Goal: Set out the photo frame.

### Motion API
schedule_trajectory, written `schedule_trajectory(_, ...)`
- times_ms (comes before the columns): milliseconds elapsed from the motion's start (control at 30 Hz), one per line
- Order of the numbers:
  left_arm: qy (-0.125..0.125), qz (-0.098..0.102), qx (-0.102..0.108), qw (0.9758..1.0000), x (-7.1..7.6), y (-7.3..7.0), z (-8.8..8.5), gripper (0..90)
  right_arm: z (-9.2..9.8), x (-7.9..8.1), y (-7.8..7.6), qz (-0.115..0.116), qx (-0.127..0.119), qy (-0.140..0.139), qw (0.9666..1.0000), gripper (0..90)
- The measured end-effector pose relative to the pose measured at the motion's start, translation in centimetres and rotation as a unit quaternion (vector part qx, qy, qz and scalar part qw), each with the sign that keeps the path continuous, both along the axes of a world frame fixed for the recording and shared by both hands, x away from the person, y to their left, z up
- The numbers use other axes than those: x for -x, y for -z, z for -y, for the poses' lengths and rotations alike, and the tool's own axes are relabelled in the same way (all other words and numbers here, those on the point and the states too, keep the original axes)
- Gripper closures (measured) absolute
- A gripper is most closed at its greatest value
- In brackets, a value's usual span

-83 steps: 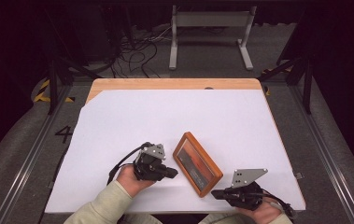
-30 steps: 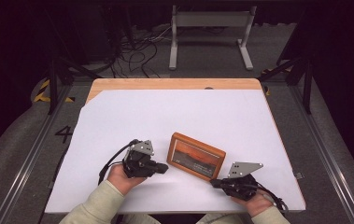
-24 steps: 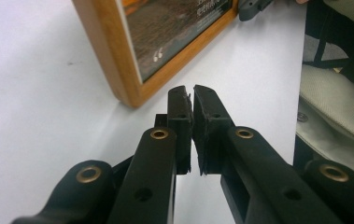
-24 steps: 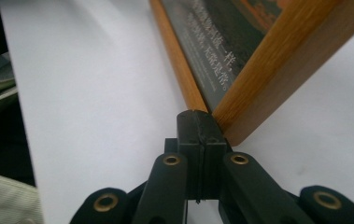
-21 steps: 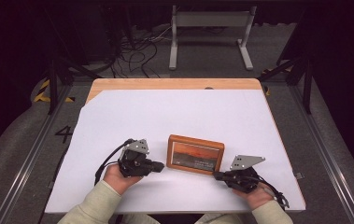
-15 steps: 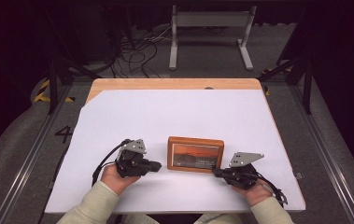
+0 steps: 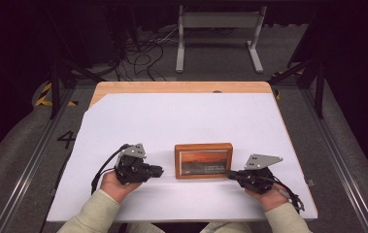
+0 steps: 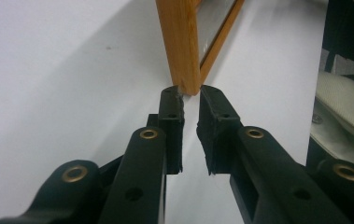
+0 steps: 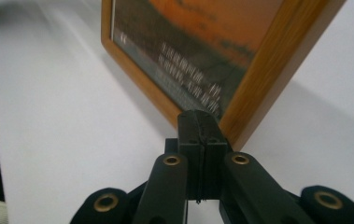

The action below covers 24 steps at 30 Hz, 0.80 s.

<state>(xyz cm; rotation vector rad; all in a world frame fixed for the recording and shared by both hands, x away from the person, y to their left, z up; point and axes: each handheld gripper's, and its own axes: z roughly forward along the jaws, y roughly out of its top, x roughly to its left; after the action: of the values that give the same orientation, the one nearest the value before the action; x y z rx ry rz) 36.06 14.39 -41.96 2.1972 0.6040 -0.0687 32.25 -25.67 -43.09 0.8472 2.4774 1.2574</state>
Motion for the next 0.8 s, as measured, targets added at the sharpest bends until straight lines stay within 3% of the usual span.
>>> schedule_trajectory(100,-0.009,0.009,0.002,0.9999,0.3,-0.3,-0.4,73.8,0.6,0.1,-1.2,0.020,-0.001,0.002,0.9998,86.9)
schedule_trajectory(133,-0.022,0.018,0.008,0.9996,0.3,-0.7,-1.0,72.9,1.3,0.0,-2.4,0.035,-0.005,0.001,0.9994,78.7)
schedule_trajectory(200,-0.025,0.022,0.010,0.9994,0.3,-0.9,-1.3,71.8,1.6,0.0,-2.7,0.044,-0.004,0.003,0.9990,77.7)
schedule_trajectory(333,-0.043,0.033,0.012,0.9985,0.3,-1.5,-2.1,66.5,2.9,-0.3,-3.6,0.062,-0.003,0.013,0.9980,66.3)
schedule_trajectory(633,-0.087,0.048,0.013,0.9950,0.0,-1.6,-4.8,58.3,5.1,-1.3,-4.2,0.056,-0.002,0.025,0.9981,49.9)
schedule_trajectory(800,-0.107,0.054,0.009,0.9928,-0.1,-1.5,-6.1,54.2,6.4,-1.8,-4.1,0.058,-0.007,0.053,0.9969,37.4)
